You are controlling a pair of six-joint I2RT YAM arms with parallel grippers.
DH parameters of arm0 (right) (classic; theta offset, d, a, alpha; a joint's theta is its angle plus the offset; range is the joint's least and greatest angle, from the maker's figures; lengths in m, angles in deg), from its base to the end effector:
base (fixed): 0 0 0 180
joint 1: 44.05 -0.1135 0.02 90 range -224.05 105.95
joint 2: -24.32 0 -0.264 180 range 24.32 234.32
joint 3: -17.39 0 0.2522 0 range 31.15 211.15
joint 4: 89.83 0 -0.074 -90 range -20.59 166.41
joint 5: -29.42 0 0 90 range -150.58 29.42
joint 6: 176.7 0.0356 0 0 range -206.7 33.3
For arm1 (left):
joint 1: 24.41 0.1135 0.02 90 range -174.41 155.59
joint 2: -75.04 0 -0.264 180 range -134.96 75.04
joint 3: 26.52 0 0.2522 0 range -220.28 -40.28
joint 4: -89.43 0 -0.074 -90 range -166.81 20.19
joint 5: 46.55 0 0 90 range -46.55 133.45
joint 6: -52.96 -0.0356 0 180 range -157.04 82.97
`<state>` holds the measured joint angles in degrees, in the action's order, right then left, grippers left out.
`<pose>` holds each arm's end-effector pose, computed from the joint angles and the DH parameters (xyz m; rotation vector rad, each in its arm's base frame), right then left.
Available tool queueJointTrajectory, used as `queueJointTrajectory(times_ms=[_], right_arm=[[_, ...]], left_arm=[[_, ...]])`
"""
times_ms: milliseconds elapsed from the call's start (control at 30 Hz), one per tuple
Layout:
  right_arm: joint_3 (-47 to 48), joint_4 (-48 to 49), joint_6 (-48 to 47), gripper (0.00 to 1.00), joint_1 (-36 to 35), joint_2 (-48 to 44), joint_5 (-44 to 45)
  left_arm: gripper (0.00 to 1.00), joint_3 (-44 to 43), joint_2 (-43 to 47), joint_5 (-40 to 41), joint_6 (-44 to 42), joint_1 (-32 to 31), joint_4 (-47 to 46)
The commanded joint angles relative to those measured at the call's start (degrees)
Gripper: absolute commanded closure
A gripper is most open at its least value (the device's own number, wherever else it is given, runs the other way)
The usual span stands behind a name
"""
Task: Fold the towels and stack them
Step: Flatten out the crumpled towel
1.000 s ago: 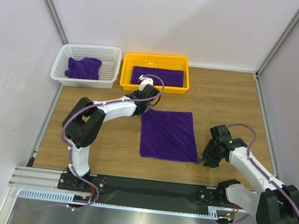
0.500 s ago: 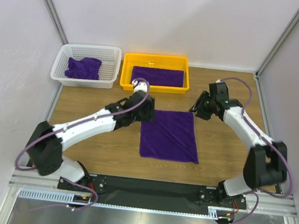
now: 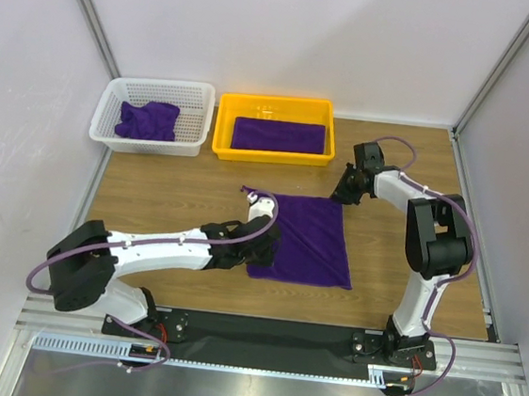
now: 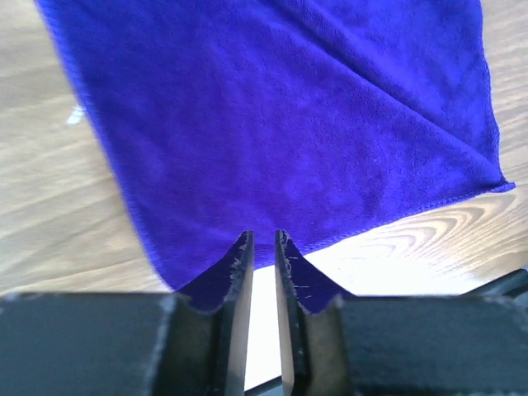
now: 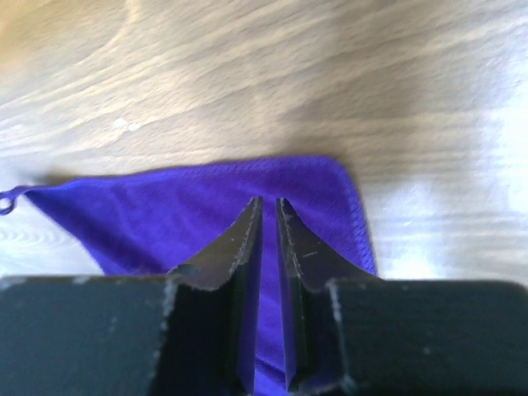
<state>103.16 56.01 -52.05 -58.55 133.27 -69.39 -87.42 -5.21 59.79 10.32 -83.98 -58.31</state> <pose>0.3825 0.1046 0.1720 0.4032 2.6100 0.5067 0.1507 -0.2367 0.2053 0.1405 2.4786 -0.4817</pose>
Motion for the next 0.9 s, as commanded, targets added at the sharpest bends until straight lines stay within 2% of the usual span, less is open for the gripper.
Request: queueJointTrajectory(times_ms=[0, 133, 333, 567, 867], right_arm=[[2.7, 1.6, -1.8, 0.84, 0.9, 2.5, 2.1], [2.6, 1.7, -1.9, 0.85, 1.0, 3.9, 3.6], [2.9, 2.2, -2.3, 0.85, 1.1, 5.2, 5.1], [2.7, 2.2, -2.9, 0.86, 1.4, 5.9, 7.1], [3.2, 1.9, -3.6, 0.86, 2.2, 5.0, 7.2]], left_arm=[[0.82, 0.2, -2.5, 2.6, 4.4, -1.3, -2.9], [0.85, 0.4, -4.6, 3.3, 6.7, -1.9, 1.4], [0.88, 3.9, -2.7, 2.2, 9.9, -3.2, 3.6], [0.90, 7.6, -2.3, 0.7, 10.4, -3.7, 3.8], [0.91, 8.7, -0.5, 1.5, 11.4, -4.1, 8.9]])
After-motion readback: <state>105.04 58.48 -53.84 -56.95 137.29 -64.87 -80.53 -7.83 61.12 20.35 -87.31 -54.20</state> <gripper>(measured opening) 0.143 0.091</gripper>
